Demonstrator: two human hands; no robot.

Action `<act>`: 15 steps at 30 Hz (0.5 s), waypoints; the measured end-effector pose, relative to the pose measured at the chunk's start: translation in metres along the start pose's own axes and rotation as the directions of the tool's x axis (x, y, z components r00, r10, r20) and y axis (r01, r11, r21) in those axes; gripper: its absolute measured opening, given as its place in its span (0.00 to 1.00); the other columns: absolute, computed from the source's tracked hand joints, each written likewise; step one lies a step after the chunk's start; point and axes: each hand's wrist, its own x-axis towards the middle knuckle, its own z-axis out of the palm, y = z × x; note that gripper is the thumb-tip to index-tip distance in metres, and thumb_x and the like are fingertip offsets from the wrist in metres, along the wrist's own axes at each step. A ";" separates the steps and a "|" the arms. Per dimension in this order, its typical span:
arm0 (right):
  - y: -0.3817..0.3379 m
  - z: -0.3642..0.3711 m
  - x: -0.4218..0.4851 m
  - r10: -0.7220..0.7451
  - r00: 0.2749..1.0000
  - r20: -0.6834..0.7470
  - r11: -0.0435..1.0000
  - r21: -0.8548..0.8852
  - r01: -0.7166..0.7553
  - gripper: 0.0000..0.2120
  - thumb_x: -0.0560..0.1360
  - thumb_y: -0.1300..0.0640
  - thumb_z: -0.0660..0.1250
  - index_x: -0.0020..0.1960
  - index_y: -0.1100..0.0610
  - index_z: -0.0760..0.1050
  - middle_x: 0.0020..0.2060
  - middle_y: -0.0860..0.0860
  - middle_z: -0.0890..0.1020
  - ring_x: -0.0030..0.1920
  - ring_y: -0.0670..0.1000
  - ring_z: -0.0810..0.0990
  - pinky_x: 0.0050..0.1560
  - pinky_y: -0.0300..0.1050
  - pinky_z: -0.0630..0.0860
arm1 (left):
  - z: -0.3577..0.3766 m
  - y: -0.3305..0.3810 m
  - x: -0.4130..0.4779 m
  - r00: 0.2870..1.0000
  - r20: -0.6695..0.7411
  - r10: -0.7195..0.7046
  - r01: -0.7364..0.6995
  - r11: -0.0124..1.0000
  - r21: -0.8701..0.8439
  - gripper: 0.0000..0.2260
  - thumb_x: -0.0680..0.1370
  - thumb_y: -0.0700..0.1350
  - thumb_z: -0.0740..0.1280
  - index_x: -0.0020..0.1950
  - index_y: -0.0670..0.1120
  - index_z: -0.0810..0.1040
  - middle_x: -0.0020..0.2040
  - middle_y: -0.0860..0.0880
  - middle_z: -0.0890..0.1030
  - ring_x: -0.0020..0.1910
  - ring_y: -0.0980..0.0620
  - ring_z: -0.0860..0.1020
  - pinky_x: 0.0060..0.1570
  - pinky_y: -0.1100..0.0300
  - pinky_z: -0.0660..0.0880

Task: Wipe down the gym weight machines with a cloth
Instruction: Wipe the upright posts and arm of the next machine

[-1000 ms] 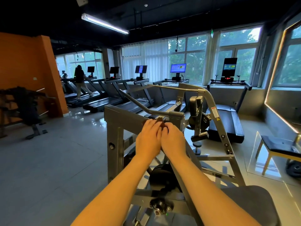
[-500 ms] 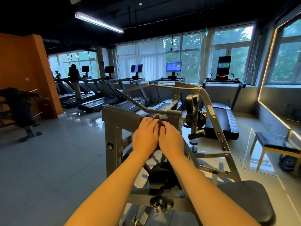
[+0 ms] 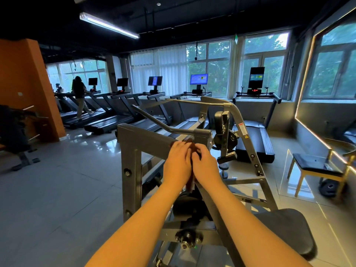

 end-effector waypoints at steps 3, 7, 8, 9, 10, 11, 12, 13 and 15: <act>0.004 -0.008 -0.010 -0.029 0.999 -0.014 0.999 0.029 0.029 0.17 0.84 0.56 0.61 0.72 0.51 0.71 0.65 0.49 0.78 0.63 0.46 0.76 0.61 0.37 0.70 | -0.004 0.004 -0.004 1.000 -0.009 0.008 -0.009 0.992 -0.125 0.15 0.85 0.43 0.59 0.70 0.48 0.76 0.69 0.50 0.77 0.72 0.54 0.70 0.74 0.55 0.65; -0.004 -0.007 -0.016 -0.102 0.994 0.042 0.991 0.096 0.098 0.22 0.84 0.54 0.60 0.77 0.47 0.65 0.71 0.46 0.73 0.68 0.45 0.73 0.65 0.36 0.69 | -0.022 0.021 -0.006 0.990 -0.032 -0.141 0.113 0.894 -0.435 0.14 0.85 0.43 0.59 0.68 0.55 0.75 0.61 0.59 0.79 0.58 0.67 0.77 0.57 0.70 0.74; -0.007 -0.006 -0.014 -0.114 0.992 0.061 0.987 0.119 0.106 0.22 0.84 0.54 0.60 0.78 0.46 0.65 0.71 0.45 0.73 0.68 0.43 0.72 0.62 0.33 0.69 | -0.025 0.025 -0.006 0.985 -0.015 -0.171 0.142 0.860 -0.491 0.13 0.86 0.44 0.58 0.67 0.58 0.73 0.58 0.63 0.78 0.55 0.71 0.76 0.53 0.73 0.74; -0.010 -0.006 -0.010 -0.127 0.989 0.074 0.983 0.141 0.115 0.22 0.84 0.54 0.60 0.77 0.45 0.66 0.70 0.44 0.72 0.67 0.42 0.72 0.60 0.30 0.69 | -0.028 0.027 -0.005 0.982 -0.003 -0.190 0.159 0.831 -0.533 0.13 0.86 0.45 0.57 0.66 0.59 0.72 0.56 0.64 0.77 0.53 0.72 0.76 0.50 0.73 0.74; -0.013 -0.006 -0.006 -0.136 0.988 0.078 0.979 0.164 0.122 0.21 0.84 0.55 0.61 0.76 0.45 0.67 0.70 0.44 0.73 0.66 0.42 0.72 0.60 0.31 0.71 | -0.030 0.027 -0.004 0.980 0.003 -0.199 0.167 0.812 -0.560 0.12 0.86 0.46 0.56 0.65 0.60 0.72 0.55 0.64 0.78 0.53 0.72 0.76 0.51 0.72 0.75; -0.015 -0.005 -0.002 -0.139 0.987 0.077 0.976 0.180 0.124 0.20 0.84 0.56 0.62 0.75 0.45 0.69 0.69 0.45 0.75 0.65 0.42 0.74 0.62 0.34 0.73 | -0.033 0.026 -0.003 0.980 0.013 -0.201 0.172 0.801 -0.574 0.12 0.87 0.46 0.56 0.66 0.60 0.72 0.56 0.63 0.78 0.54 0.70 0.77 0.53 0.68 0.75; -0.016 -0.003 0.003 -0.140 0.988 0.073 0.976 0.176 0.125 0.20 0.83 0.57 0.63 0.73 0.46 0.72 0.67 0.45 0.77 0.65 0.43 0.75 0.65 0.39 0.75 | -0.034 0.023 -0.002 0.979 0.029 -0.201 0.181 0.797 -0.576 0.13 0.87 0.47 0.55 0.67 0.59 0.72 0.57 0.62 0.78 0.55 0.67 0.77 0.56 0.64 0.76; -0.018 0.000 0.007 -0.142 0.988 0.061 0.981 0.142 0.133 0.19 0.82 0.57 0.64 0.72 0.47 0.73 0.65 0.46 0.78 0.64 0.44 0.76 0.66 0.44 0.75 | -0.036 0.020 -0.001 0.979 0.045 -0.201 0.191 0.802 -0.567 0.14 0.87 0.47 0.55 0.70 0.58 0.71 0.59 0.60 0.79 0.57 0.64 0.78 0.60 0.60 0.76; -0.024 0.005 0.017 -0.168 0.985 -0.025 0.984 0.060 0.169 0.17 0.81 0.58 0.65 0.69 0.49 0.76 0.62 0.47 0.79 0.62 0.45 0.77 0.67 0.48 0.75 | -0.039 0.010 -0.001 0.982 0.045 -0.184 0.182 0.847 -0.500 0.15 0.86 0.47 0.56 0.72 0.57 0.72 0.65 0.55 0.78 0.64 0.60 0.76 0.67 0.57 0.73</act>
